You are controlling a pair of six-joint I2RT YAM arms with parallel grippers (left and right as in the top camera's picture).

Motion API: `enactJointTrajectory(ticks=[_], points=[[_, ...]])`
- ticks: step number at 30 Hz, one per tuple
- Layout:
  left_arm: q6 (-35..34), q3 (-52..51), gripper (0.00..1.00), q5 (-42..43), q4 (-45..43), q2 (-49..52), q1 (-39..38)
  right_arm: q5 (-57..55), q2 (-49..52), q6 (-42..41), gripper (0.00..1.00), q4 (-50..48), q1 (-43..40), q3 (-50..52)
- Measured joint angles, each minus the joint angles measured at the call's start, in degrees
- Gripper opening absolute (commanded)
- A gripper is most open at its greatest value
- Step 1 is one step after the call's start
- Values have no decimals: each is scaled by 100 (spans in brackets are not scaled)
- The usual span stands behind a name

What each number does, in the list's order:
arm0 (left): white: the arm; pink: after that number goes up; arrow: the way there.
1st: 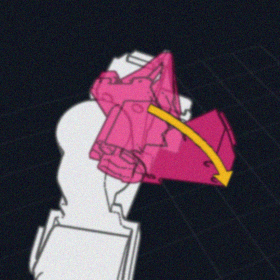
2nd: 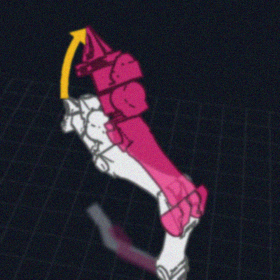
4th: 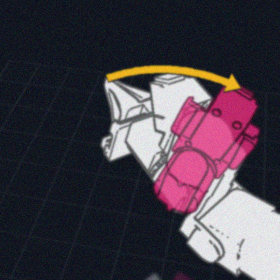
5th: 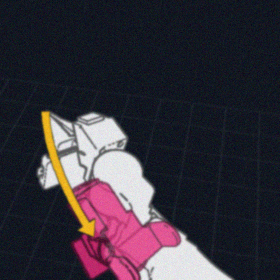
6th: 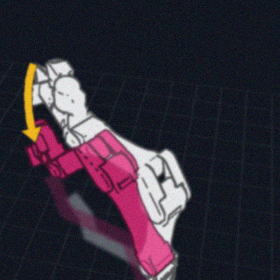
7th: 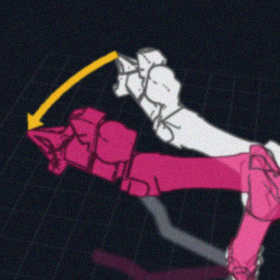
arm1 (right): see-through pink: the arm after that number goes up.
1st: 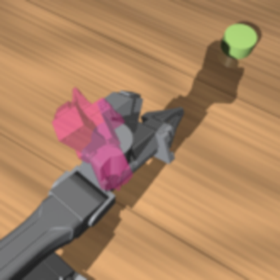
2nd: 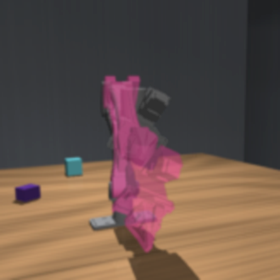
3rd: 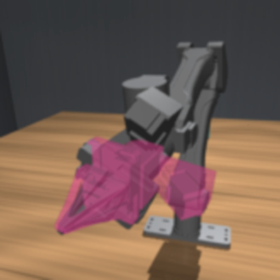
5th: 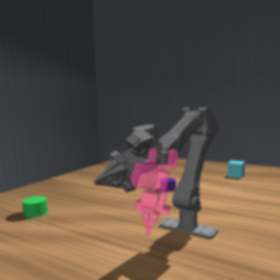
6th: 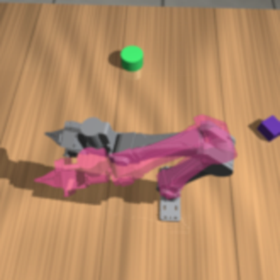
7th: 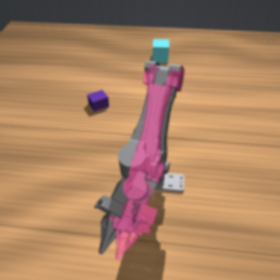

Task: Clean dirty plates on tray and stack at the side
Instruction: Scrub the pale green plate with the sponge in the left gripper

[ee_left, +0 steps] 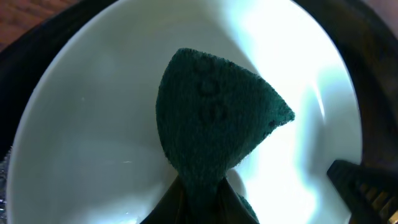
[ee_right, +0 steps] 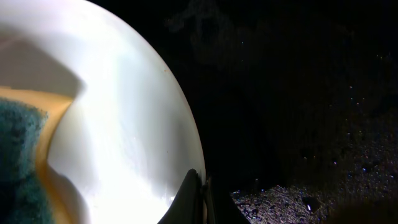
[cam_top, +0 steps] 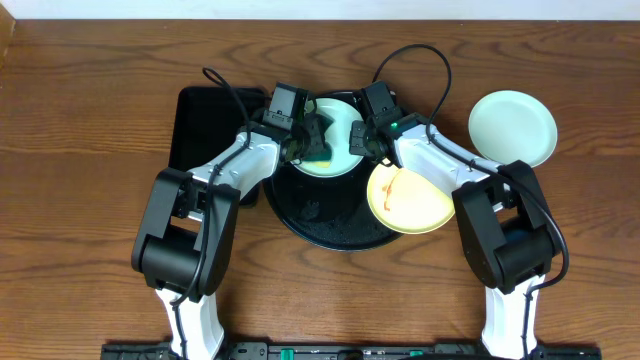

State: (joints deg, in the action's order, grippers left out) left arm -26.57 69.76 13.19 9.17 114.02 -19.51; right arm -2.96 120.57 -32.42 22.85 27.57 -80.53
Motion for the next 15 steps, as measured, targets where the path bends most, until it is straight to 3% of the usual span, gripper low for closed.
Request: enactJointTrajectory(ticks=[7,15], points=[[975,59,8,-350,345,-2,-28,76,0,2,1,-4,0,0],[1248,83,8,-1156,380,-17,-179,179,0,107,1,-17,7,0]])
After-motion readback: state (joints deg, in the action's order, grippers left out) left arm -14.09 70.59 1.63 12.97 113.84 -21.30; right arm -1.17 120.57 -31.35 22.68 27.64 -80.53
